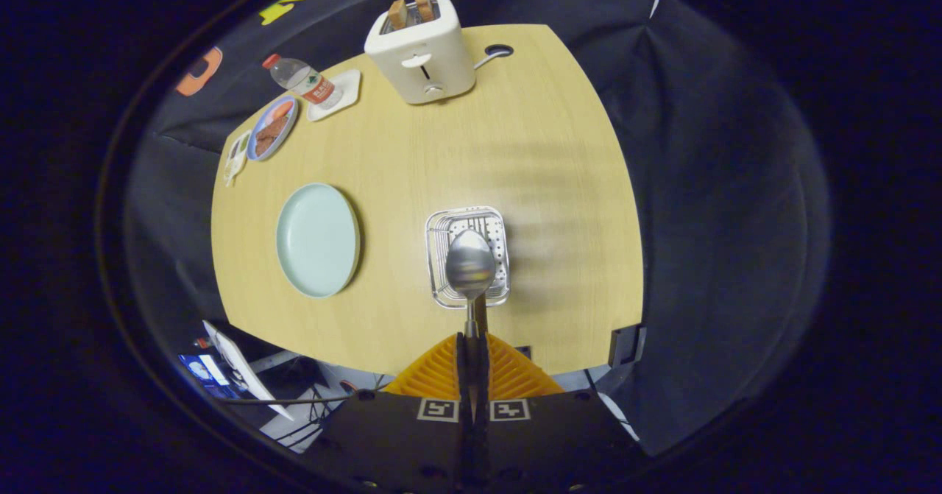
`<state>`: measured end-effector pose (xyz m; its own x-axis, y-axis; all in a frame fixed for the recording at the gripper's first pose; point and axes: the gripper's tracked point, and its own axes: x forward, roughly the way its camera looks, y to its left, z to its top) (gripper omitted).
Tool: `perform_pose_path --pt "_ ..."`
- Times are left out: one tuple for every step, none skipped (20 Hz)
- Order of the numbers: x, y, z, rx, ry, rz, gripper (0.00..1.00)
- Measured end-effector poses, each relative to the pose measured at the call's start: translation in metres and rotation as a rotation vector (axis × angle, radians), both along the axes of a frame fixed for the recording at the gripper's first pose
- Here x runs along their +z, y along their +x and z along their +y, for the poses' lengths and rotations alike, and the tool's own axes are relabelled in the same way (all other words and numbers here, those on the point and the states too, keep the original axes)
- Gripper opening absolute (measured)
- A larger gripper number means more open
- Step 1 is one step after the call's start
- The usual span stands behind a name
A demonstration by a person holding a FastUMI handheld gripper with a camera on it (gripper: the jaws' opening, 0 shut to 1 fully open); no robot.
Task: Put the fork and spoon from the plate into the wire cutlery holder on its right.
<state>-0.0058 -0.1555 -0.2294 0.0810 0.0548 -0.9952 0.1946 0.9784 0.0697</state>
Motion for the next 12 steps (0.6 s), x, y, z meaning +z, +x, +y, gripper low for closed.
perform_pose_path --pt "-0.002 0.001 0.001 -0.004 0.007 0.013 0.01" --pt "-0.004 0.002 0.001 -0.017 0.016 0.027 0.01" --pt "-0.005 0.002 0.001 -0.028 0.024 0.038 0.01" --pt "-0.007 0.003 0.001 -0.034 0.028 0.046 0.01" --pt "-0.009 0.004 0.002 -0.040 0.034 0.051 0.01" --pt "-0.008 0.004 0.003 -0.042 0.042 0.055 0.03" --pt "-0.013 0.005 0.005 -0.046 0.054 0.053 0.03" --pt "-0.012 0.008 0.006 -0.049 0.062 0.048 0.06" --pt "-0.013 0.010 0.007 -0.052 0.069 0.042 0.06" --pt "-0.013 0.011 0.008 -0.054 0.073 0.036 0.09" --pt "-0.014 0.013 0.010 -0.055 0.079 0.028 0.08" --pt "-0.012 0.015 0.008 -0.060 0.072 0.018 0.10"
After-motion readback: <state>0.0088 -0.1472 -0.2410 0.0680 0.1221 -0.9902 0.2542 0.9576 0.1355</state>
